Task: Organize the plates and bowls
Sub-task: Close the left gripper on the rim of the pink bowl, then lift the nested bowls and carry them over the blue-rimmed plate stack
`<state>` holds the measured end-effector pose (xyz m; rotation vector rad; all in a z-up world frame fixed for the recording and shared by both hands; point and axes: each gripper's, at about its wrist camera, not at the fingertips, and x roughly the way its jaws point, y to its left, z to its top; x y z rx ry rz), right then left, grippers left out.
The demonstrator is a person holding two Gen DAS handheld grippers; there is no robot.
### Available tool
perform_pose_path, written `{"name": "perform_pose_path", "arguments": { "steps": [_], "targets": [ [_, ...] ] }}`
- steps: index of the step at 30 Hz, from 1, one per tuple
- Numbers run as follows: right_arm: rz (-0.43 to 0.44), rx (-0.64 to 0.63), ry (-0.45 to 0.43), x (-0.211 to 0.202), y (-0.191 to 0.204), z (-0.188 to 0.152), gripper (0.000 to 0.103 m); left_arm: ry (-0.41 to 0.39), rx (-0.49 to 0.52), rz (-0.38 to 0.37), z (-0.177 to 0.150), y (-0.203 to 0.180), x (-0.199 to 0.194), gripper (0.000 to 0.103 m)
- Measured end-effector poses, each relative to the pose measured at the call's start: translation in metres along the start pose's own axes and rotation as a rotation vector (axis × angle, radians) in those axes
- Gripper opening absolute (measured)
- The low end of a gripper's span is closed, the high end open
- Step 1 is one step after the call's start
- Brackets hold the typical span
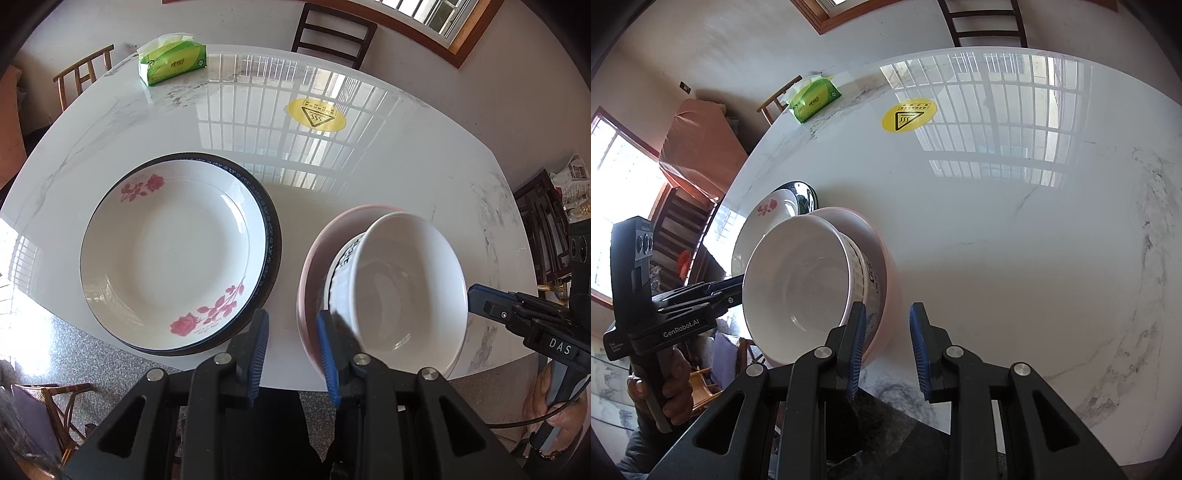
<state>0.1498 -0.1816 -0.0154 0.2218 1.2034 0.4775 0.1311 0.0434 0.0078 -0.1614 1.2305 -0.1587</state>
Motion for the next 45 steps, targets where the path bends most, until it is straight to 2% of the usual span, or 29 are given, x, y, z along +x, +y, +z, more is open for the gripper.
{"name": "perform_pose_path", "arguments": {
  "steps": [3,6,9,13,19,23,26,28,30,33,35,36,37,40,45],
  "targets": [
    [0.008,0.006,0.033,0.007,-0.001,0.000,0.024,0.017,0.007,0.033,0.000,-0.001,0.005,0.029],
    [-0.018,-0.005,0.054,0.014,0.000,0.001,0.024,0.047,0.016,0.076,0.000,-0.002,0.011,0.040],
    [-0.045,-0.008,0.084,0.022,0.002,0.003,0.024,0.048,0.041,0.114,0.000,-0.006,0.011,0.041],
    [-0.096,-0.039,0.109,0.030,0.008,0.006,0.024,0.056,0.036,0.126,0.001,-0.005,0.014,0.042],
    [-0.111,-0.043,0.127,0.033,0.008,0.009,0.025,0.060,-0.009,0.109,0.000,0.002,0.016,0.045],
    [-0.130,-0.058,0.126,0.034,0.006,0.010,0.031,0.061,-0.023,0.097,0.000,0.002,0.016,0.041],
    [-0.127,-0.035,0.135,0.035,0.000,0.011,0.039,0.074,-0.053,0.026,-0.001,0.006,0.019,0.025],
    [-0.128,-0.033,0.138,0.037,-0.003,0.012,0.044,0.084,-0.060,-0.025,-0.001,0.005,0.019,0.009],
    [-0.125,-0.040,0.138,0.037,-0.003,0.012,0.044,0.072,-0.067,-0.005,-0.002,0.003,0.018,0.009],
    [-0.108,-0.044,0.145,0.040,-0.002,0.014,0.041,0.045,-0.079,-0.001,-0.004,0.003,0.015,0.008],
    [-0.067,-0.045,0.151,0.041,-0.002,0.015,0.029,0.031,-0.087,-0.006,-0.004,0.003,0.014,0.008],
    [-0.035,-0.045,0.156,0.041,-0.001,0.015,0.017,0.025,-0.089,-0.003,-0.005,0.003,0.012,0.008],
    [-0.016,-0.047,0.164,0.042,0.002,0.015,0.015,0.020,-0.090,0.002,-0.005,0.003,0.012,0.008],
    [-0.041,-0.058,0.154,0.042,0.007,0.014,0.015,0.012,-0.083,0.012,-0.005,-0.002,0.011,0.008],
    [-0.021,-0.037,0.149,0.040,0.004,0.012,0.015,0.017,-0.093,0.002,-0.003,-0.001,0.009,0.008]
  ]
}}
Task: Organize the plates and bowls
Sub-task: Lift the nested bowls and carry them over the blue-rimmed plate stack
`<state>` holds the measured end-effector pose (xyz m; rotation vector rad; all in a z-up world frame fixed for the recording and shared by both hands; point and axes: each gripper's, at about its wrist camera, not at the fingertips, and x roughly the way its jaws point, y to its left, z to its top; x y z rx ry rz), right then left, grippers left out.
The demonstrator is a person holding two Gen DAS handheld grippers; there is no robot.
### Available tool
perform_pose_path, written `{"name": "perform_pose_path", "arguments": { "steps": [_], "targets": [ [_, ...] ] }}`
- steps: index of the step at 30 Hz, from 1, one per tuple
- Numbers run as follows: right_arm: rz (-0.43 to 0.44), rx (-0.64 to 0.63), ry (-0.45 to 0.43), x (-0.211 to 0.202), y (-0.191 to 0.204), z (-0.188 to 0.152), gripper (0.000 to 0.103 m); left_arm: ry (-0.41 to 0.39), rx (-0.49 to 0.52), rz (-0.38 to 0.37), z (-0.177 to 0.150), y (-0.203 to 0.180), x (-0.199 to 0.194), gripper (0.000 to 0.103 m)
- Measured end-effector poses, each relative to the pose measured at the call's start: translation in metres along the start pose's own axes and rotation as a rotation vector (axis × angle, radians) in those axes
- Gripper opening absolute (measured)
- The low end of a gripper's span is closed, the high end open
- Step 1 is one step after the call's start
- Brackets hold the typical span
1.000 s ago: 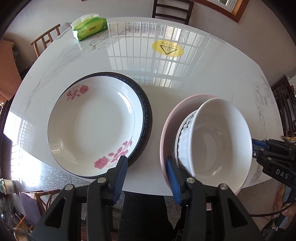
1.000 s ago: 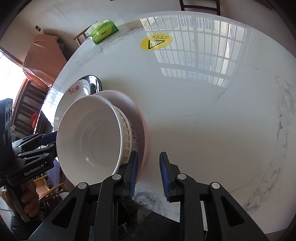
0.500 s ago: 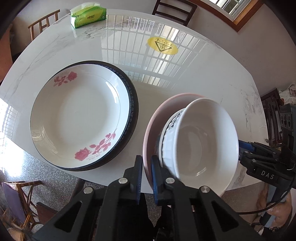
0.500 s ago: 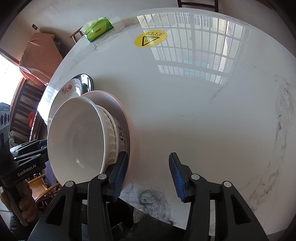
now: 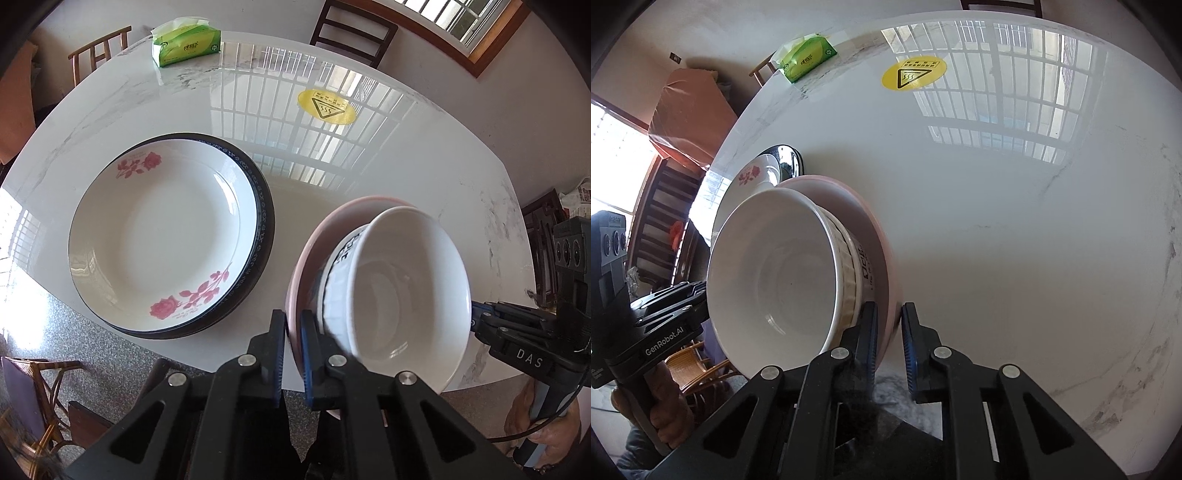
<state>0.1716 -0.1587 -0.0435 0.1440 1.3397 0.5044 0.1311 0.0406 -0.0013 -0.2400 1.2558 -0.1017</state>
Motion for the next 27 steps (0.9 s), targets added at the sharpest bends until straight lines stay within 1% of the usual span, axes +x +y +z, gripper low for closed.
{"name": "perform_pose_path", "arguments": {
  "steps": [7,13,19,27],
  "targets": [
    [0.006,-0.004,-0.021,-0.009,0.006,0.001,0.015,-0.036,-0.003,0.002,0.001,0.002,-0.021,0.008],
    [0.030,-0.003,-0.042,-0.023,0.014,0.007,0.015,-0.070,-0.017,0.011,0.006,0.010,-0.043,0.008],
    [0.051,-0.028,-0.052,-0.031,0.032,0.018,0.015,-0.105,-0.044,0.034,0.010,0.025,-0.064,0.008],
    [0.070,-0.072,-0.048,-0.030,0.065,0.031,0.015,-0.142,-0.081,0.065,0.016,0.050,-0.089,0.007]
  ]
}}
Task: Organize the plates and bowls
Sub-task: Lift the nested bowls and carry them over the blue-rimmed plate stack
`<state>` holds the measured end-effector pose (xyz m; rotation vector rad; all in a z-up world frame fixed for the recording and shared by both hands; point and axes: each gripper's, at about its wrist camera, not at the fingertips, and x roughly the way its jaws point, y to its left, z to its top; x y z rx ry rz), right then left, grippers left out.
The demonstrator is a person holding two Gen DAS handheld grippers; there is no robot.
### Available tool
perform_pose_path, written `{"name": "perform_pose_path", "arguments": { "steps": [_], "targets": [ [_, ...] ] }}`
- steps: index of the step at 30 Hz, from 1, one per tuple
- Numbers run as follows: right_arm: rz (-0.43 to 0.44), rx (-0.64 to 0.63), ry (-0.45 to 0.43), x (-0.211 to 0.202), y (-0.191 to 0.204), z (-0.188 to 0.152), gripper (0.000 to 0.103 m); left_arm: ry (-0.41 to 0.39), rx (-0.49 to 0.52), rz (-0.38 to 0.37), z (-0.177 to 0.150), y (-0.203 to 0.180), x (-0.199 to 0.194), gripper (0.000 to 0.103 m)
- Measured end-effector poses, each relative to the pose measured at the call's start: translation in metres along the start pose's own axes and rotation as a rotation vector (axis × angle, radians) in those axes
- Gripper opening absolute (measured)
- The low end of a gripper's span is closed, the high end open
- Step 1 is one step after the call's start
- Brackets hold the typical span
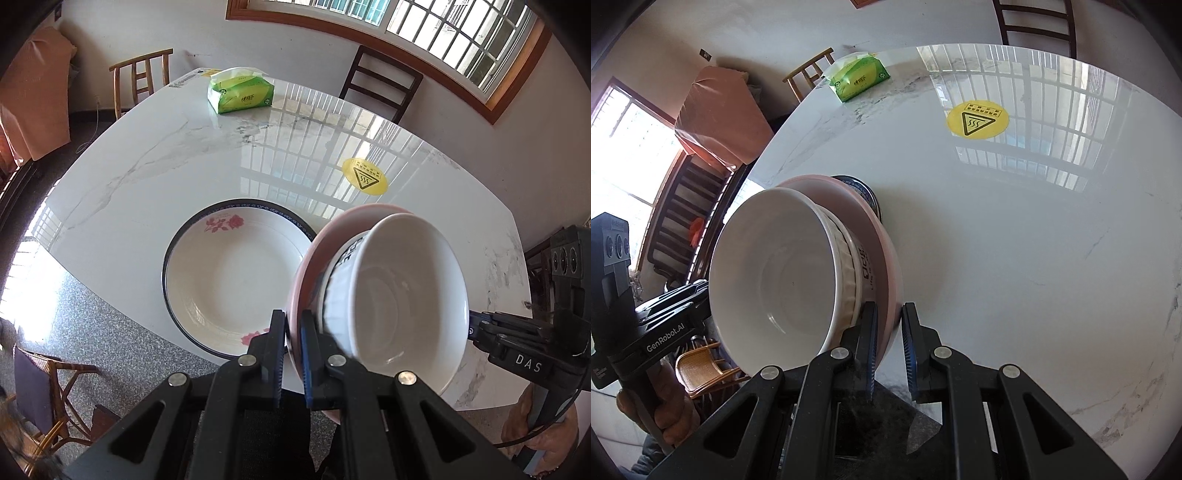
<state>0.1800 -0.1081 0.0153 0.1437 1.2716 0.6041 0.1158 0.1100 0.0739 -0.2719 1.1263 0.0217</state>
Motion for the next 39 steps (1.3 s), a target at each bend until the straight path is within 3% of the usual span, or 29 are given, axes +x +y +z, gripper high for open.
{"name": "perform_pose_path", "arguments": {
  "steps": [18,39],
  "targets": [
    [0.017,-0.073,0.035,0.029,0.054,0.034,0.016,-0.010,-0.083,0.036,0.020,0.061,-0.003,0.005],
    [0.007,-0.066,0.105,0.069,0.064,0.047,0.016,0.022,-0.109,0.045,0.031,0.097,0.033,0.004]
  ]
}}
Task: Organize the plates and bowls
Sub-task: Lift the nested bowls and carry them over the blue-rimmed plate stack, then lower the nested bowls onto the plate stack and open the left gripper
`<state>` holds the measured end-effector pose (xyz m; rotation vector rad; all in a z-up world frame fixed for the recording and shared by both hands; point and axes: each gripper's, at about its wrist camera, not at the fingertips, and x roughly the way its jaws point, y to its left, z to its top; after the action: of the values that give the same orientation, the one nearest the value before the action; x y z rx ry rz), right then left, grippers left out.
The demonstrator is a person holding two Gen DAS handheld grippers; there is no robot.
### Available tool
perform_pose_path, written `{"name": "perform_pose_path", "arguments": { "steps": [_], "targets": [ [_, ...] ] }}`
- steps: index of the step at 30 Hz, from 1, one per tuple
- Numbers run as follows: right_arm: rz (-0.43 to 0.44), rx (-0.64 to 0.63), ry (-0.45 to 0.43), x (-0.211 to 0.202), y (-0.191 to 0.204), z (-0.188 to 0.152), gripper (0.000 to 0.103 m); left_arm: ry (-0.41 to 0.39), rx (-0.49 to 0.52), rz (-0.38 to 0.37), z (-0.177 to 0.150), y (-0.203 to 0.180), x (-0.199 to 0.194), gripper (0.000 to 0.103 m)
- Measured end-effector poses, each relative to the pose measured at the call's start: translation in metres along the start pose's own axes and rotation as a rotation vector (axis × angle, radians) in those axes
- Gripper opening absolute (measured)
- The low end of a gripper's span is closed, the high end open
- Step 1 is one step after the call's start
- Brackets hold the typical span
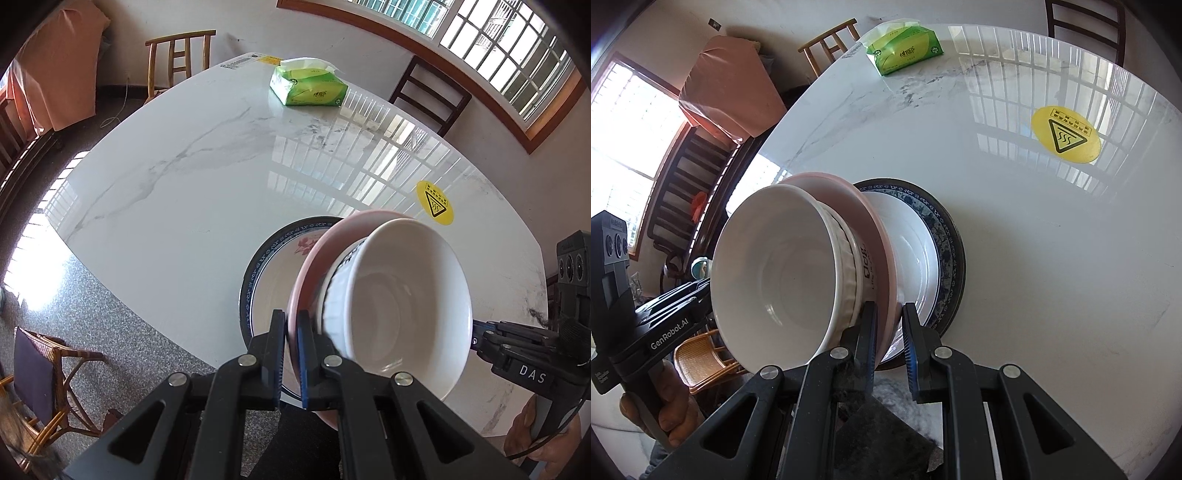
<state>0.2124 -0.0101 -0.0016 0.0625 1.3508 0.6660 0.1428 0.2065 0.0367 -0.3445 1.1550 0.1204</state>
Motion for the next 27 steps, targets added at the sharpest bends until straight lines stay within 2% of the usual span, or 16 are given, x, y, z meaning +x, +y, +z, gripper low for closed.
{"name": "perform_pose_path", "arguments": {
  "steps": [11,27],
  "targets": [
    [0.000,0.016,0.030,0.010,-0.001,0.003,0.016,0.020,0.010,0.001,0.002,0.004,0.013,0.004],
    [0.018,0.034,0.034,0.012,-0.002,0.007,0.016,-0.017,0.041,0.019,-0.002,0.002,0.013,0.004]
  ]
}}
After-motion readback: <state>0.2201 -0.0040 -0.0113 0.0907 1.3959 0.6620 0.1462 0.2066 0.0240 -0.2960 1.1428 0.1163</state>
